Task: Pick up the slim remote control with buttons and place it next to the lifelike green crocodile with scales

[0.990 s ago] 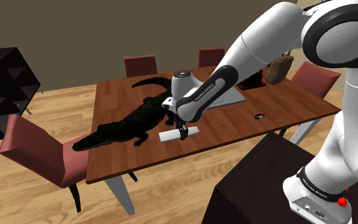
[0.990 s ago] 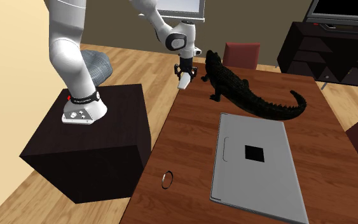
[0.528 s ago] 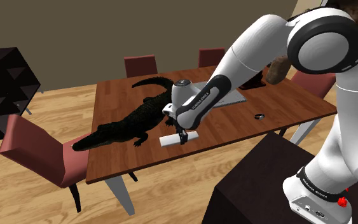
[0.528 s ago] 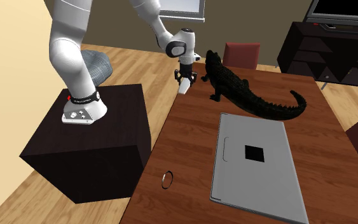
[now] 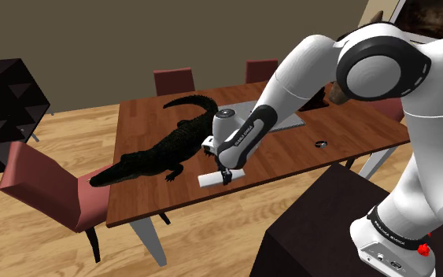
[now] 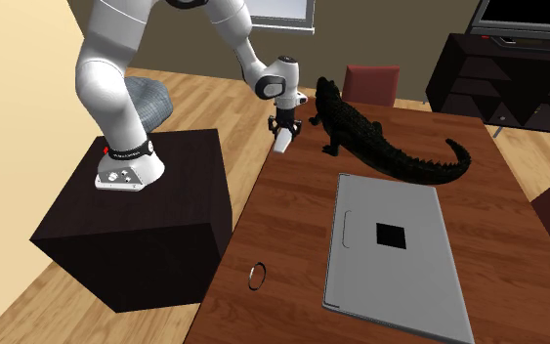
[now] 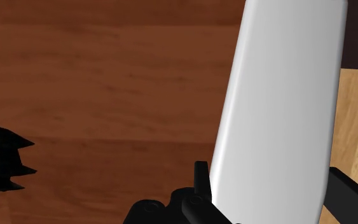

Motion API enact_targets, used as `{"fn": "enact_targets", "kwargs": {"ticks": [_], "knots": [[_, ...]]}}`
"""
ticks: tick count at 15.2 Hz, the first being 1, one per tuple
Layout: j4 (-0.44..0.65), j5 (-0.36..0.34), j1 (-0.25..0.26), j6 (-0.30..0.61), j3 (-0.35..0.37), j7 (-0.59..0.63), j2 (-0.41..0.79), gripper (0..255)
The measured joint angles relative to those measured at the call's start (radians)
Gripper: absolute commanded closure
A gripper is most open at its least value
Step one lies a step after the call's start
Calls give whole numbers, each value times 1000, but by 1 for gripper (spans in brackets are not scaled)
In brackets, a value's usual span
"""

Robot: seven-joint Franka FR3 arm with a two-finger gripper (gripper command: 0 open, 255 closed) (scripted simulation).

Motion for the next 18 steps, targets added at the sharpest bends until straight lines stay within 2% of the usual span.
{"fn": "enact_targets", "kwargs": {"ticks": [9,10,16,18], "knots": [[16,3,-2,30,4,-2,46,255],[17,3,-2,30,4,-2,46,0],[17,3,-2,30,4,-2,46,0],[-1,0,1,1,0,1,0,0]]}}
